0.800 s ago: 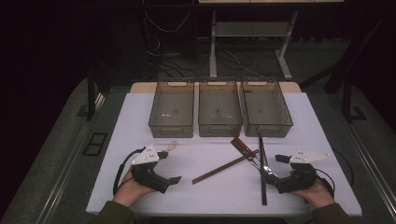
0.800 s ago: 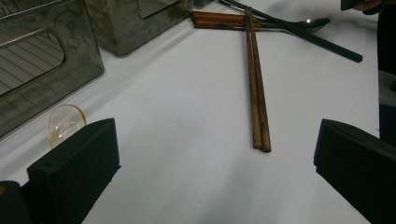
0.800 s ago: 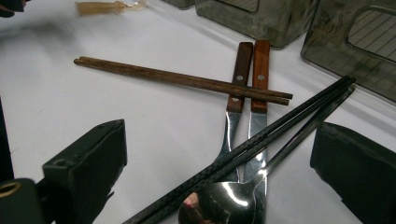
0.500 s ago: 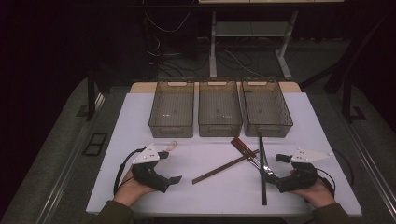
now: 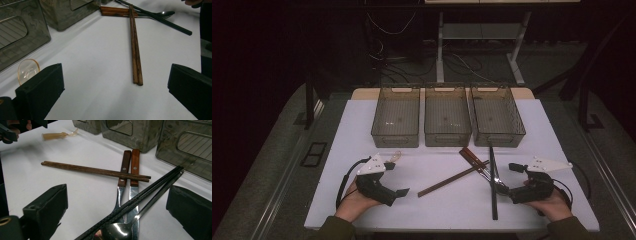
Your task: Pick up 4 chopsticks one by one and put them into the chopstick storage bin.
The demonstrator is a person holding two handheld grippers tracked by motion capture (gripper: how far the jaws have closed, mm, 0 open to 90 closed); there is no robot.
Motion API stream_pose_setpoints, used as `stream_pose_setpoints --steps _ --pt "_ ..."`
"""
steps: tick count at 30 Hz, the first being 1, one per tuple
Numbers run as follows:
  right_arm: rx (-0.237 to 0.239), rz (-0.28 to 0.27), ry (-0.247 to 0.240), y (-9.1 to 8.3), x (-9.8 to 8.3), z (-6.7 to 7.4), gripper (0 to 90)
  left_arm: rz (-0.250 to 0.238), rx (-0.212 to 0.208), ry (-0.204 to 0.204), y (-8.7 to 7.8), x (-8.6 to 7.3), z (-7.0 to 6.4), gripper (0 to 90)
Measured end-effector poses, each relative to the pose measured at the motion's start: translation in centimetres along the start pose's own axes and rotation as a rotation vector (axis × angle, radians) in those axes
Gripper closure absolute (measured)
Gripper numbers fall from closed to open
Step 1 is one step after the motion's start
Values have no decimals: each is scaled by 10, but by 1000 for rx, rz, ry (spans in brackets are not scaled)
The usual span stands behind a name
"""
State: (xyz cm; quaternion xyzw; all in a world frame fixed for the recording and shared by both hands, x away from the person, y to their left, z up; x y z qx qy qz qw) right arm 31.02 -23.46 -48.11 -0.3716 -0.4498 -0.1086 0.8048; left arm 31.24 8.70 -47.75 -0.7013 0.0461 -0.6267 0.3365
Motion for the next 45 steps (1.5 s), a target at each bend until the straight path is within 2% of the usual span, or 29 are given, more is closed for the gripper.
stream_pose_setpoints --steps 7,24,28,34,45 --pt "0 -3 -5 1 2 1 40 -2 0 -10 4 2 2 0" --pt "-1 -8 -13 1 2 2 40 -64 13 -15 9 20 6 58" --pt "1 -11 -5 2 3 1 40 -67 15 -17 15 23 8 127" --pt "-3 -15 -7 3 3 2 40 -54 1 0 19 24 5 153" --pt "-9 8 -28 8 -2 3 40 -48 -15 1 31 30 2 195"
Point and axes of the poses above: each handheld gripper's, and its own axes: y roughly forward along the jaws, x roughly out of its top, z roughly to its left, the point moved 10 cm from there along y, roughly forward along the jaws, and after that the axes turned 9 degrees about y, right-handed, at the moved point
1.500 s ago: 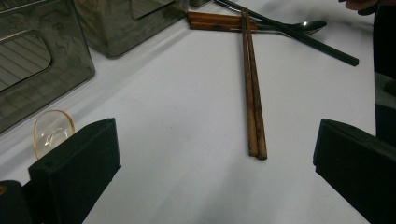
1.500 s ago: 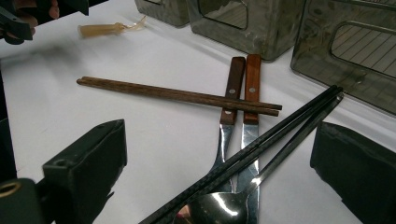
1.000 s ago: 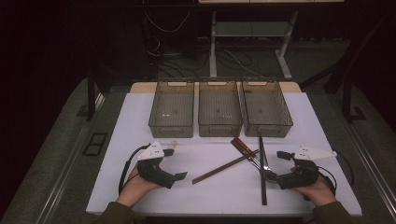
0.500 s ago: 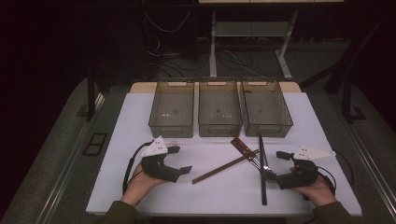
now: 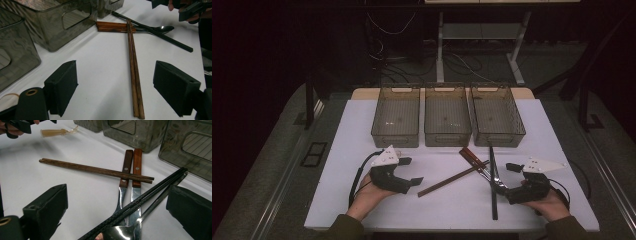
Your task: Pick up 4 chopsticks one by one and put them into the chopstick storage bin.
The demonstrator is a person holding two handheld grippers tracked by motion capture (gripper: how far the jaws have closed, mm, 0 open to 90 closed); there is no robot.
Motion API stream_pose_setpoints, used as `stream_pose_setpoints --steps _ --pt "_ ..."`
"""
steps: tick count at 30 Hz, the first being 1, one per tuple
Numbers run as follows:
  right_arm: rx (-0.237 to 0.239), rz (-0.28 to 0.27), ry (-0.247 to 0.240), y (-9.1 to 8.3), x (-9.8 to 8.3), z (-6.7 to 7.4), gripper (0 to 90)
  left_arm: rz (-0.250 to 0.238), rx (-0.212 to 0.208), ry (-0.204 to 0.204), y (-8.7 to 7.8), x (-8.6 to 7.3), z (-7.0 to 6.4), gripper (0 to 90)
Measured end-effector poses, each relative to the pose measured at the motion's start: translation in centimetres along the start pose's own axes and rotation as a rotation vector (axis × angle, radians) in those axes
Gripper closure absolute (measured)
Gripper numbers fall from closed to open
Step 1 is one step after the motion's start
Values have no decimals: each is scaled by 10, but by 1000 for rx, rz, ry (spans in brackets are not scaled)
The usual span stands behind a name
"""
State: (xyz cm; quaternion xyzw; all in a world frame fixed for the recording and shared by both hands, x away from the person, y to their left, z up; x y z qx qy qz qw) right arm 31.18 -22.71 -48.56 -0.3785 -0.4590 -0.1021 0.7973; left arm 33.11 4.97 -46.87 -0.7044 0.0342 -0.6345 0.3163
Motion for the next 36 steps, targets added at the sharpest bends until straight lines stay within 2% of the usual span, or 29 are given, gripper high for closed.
stream_pose_setpoints --steps 12,16,19,22,24,25,29,36 --pt "-6 9 0 1 -1 -1 40 4 -46 19 22 11 -6 283" --pt "-4 10 1 1 -2 -1 40 15 -64 32 28 10 -9 381" --pt "-5 8 -1 1 -1 -1 40 25 -82 25 34 9 -10 409" --pt "-5 11 2 1 -2 -2 40 31 -98 28 39 8 -13 487" --pt "-5 10 2 1 -2 -1 40 41 -101 30 39 7 -14 506" --pt "-6 10 1 1 -2 -1 40 49 -100 28 39 6 -14 552" --pt "-1 8 -4 0 -1 -1 40 63 -116 5 37 4 -17 611" --pt "0 7 -5 0 -1 -1 40 133 -132 22 42 -5 -21 680"
Point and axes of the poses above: each handheld gripper's, and its own axes: y roughly forward along the jaws, x roughly out of its top, z roughly to its left, the point moved 10 cm from there along y, roughly forward along the jaws, and after that the axes turned 9 degrees about y, right-handed, at the moved point
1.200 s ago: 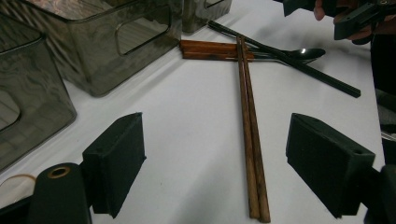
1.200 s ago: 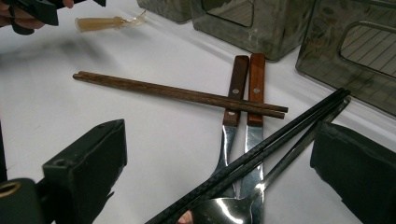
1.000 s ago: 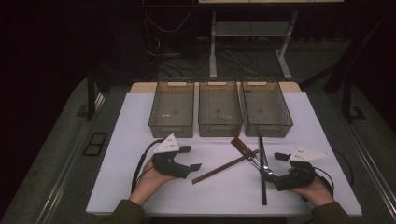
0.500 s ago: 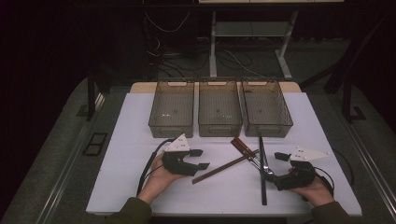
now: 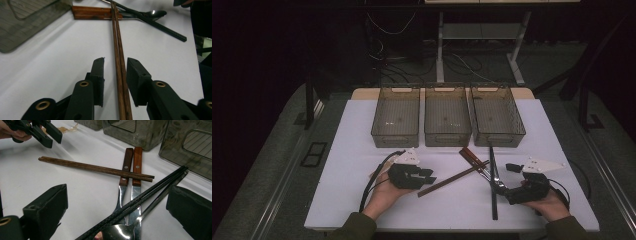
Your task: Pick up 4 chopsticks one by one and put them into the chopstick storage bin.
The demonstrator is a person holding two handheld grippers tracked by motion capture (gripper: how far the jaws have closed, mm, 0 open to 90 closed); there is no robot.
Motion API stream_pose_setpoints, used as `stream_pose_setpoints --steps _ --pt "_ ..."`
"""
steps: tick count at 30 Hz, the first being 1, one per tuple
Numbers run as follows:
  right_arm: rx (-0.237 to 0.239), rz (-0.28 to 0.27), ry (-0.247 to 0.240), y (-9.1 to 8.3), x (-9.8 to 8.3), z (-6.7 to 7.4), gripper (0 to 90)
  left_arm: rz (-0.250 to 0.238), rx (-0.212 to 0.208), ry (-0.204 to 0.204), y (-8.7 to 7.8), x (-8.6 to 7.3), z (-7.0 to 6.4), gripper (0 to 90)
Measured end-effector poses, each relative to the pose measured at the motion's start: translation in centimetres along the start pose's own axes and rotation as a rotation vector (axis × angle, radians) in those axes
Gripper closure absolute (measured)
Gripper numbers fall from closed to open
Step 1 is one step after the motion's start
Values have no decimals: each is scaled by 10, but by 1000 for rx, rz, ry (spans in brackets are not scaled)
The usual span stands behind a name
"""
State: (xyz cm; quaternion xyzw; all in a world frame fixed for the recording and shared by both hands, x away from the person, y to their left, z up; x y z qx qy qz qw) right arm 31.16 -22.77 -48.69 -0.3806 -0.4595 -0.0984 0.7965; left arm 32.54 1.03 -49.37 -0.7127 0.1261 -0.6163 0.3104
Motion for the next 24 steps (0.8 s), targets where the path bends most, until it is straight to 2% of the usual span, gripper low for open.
stream_pose_setpoints --steps 8,12,24 --pt "0 -2 2 0 0 0 40 49 -23 13 6 -6 -5 753" --pt "0 0 0 0 0 0 40 73 -29 16 9 -10 -7 755" --pt "-3 0 -1 0 0 0 40 102 -36 23 14 -14 -9 769"
Point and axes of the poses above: each handheld gripper's, and its own axes: y roughly forward along the jaws, x roughly out of its top, z roughly to its left, the point moved 10 cm from there along y, roughly forward along the jaws, and after that the axes turned 9 degrees about y, right-handed, at the moved point
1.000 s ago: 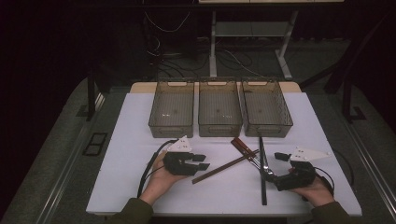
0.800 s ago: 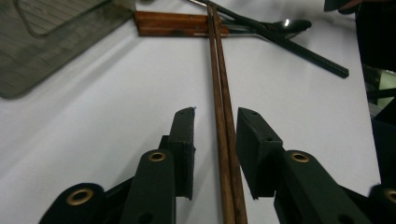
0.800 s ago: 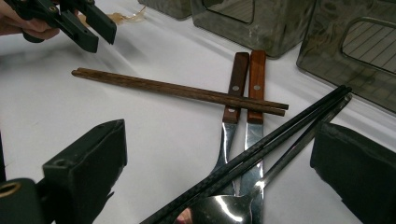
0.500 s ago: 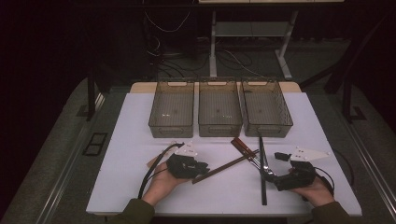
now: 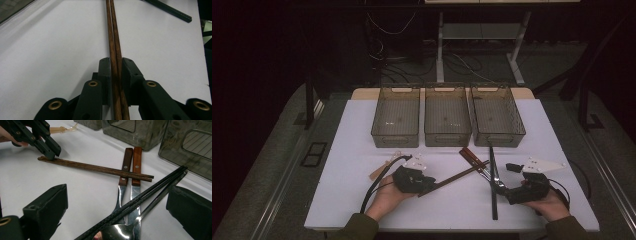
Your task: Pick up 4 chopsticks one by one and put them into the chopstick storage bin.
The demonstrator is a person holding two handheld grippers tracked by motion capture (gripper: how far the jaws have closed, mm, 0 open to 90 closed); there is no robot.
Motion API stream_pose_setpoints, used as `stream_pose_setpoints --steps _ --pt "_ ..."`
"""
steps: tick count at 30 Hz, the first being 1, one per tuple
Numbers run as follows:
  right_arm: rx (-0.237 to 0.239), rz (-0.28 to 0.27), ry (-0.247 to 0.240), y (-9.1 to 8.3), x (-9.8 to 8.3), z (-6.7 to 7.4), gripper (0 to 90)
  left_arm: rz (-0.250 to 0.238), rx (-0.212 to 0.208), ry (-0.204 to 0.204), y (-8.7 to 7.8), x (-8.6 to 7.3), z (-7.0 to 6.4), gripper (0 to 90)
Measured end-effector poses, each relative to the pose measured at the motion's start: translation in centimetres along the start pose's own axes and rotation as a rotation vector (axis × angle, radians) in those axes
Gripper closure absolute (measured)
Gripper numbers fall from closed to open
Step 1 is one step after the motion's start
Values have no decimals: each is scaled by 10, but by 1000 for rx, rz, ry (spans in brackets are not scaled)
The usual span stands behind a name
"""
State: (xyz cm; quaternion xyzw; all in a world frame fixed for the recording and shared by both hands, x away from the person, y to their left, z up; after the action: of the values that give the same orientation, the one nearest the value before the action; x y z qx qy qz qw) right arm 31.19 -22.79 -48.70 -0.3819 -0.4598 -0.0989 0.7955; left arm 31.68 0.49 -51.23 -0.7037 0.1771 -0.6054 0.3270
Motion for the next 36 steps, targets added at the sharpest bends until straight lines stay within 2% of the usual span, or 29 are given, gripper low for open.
stream_pose_setpoints --steps 15,21,22,28,33,36 --pt "-1 2 -2 0 0 0 40 11 20 3 1 -2 4 775" --pt "-1 3 -2 0 0 0 40 28 58 10 0 -4 9 775" --pt "-1 3 -2 0 0 0 40 37 75 8 0 -6 12 776" --pt "0 3 -2 0 0 0 40 36 70 5 0 -6 12 777" --pt "-3 3 2 1 0 0 40 3 77 -6 1 0 12 746" --pt "-3 3 0 1 0 0 40 -14 67 -13 3 4 12 745"
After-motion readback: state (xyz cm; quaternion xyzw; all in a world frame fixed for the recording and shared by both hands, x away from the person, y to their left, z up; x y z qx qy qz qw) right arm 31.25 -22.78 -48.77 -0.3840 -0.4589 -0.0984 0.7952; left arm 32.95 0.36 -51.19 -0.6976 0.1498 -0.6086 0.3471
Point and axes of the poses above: each handheld gripper's, and its own axes: y roughly forward along the jaws, x roughly out of its top, z roughly to its left, the point moved 10 cm from there along y, roughly forward along the jaws, and after that the axes turned 9 degrees about y, right-handed, at the moved point
